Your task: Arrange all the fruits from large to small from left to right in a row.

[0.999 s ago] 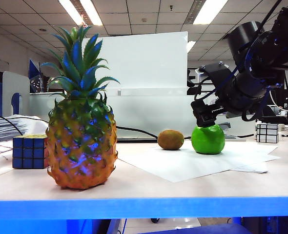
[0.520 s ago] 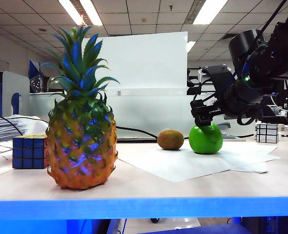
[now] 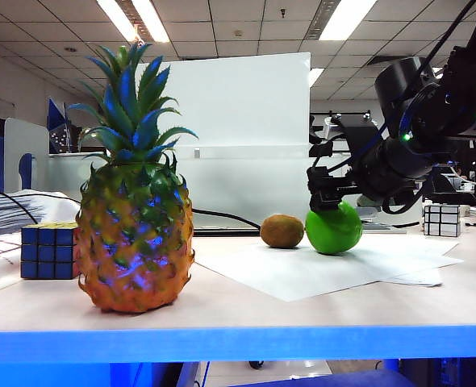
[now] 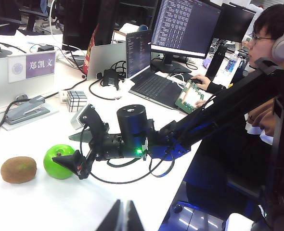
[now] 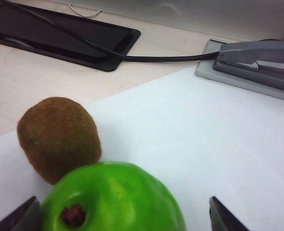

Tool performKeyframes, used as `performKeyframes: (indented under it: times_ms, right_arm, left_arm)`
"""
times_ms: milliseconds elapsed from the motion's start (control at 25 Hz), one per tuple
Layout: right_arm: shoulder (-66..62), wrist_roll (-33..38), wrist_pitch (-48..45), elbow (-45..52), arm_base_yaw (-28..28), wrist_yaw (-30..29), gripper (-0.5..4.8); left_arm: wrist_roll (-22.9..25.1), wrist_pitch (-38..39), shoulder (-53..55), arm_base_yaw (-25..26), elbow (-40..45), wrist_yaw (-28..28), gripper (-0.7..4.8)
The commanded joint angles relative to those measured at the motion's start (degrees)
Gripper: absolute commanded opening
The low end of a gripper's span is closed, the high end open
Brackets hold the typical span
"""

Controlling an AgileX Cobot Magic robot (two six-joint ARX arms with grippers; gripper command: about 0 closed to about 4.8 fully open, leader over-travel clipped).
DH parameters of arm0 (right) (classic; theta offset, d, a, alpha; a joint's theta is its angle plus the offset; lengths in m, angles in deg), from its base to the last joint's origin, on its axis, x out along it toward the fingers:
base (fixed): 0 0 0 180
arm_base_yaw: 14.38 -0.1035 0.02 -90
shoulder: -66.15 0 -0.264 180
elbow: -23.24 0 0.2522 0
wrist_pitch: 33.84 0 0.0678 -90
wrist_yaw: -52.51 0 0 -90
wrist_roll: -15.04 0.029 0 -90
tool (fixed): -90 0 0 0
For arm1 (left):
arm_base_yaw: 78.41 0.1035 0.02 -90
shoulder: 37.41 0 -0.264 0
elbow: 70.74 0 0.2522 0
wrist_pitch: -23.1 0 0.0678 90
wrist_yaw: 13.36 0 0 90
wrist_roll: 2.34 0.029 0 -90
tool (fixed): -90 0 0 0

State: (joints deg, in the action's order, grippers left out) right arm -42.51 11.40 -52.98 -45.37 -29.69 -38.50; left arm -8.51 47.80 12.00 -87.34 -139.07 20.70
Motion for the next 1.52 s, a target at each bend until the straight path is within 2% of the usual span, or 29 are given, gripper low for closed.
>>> performKeyframes:
  times_ms: [40,240,280,320,360,400,480,560,600,640,879,1119,1279,1519]
  right_arm:
    - [-0.63,-0.44,4.04,0.31,0.17,1.01,4.79]
    - [-0.63,-0.44,6.21,0.33,0.15,0.85,4.79]
    - [-0.63,-0.44,7.04,0.33,0.15,0.85,4.14]
    - [-0.63,-0.44,7.28,0.33,0.15,0.85,3.19]
    - [-0.63,-0.44,7.39,0.33,0.15,0.85,1.86]
    - [-0.63,-0.46,7.23,0.33,0.15,0.85,1.52]
    - [-0.63,-0.48,6.51,0.33,0.15,0.85,1.51]
    - [-0.61,-0.48,6.12,0.33,0.15,0.85,1.23]
    - [-0.5,-0.46,6.1,0.33,0.15,0.85,0.21]
    - [-0.46,-0.46,6.08,0.33,0.13,0.85,-0.04]
    - [4.46,-0.37,6.73,0.33,-0.04,0.57,-0.06]
    - [16.68,4.7,17.57,0.44,-0.28,-6.97,-0.06]
    - [25.49,4.94,24.09,1.11,-2.43,-7.93,-0.06]
    - [45.9,4.96,22.6,9.29,-7.67,-7.74,-0.06]
  left_arm:
    - [0.46,-0.9,-0.09,0.07,-0.33,0.77,0.22]
    - [1.49,-0.98,-0.07,0.07,-0.33,1.27,0.22]
    - [1.46,-0.98,-0.07,0.07,-0.33,1.27,0.22]
    - [1.46,-0.98,-0.07,0.07,-0.33,1.27,0.22]
    - [1.44,-0.96,-0.07,0.07,-0.33,1.27,0.22]
    - [1.44,-0.96,-0.07,0.07,-0.33,1.27,0.22]
    - [1.44,-0.96,-0.09,0.07,-0.33,1.27,0.22]
    - [1.44,-0.94,-0.09,0.07,-0.33,1.29,0.22]
    - [1.46,-0.94,-0.07,0.07,-0.33,1.42,0.22]
    - [1.46,-0.9,-0.07,0.07,-0.33,1.92,0.22]
    - [1.73,-0.76,0.09,0.07,-0.33,2.86,0.22]
    - [1.9,-1.55,1.01,0.07,-0.33,3.19,0.22]
    - [1.79,-3.45,1.03,0.07,-0.33,3.1,0.22]
    - [1.25,-6.34,1.01,0.02,-0.33,0.42,0.22]
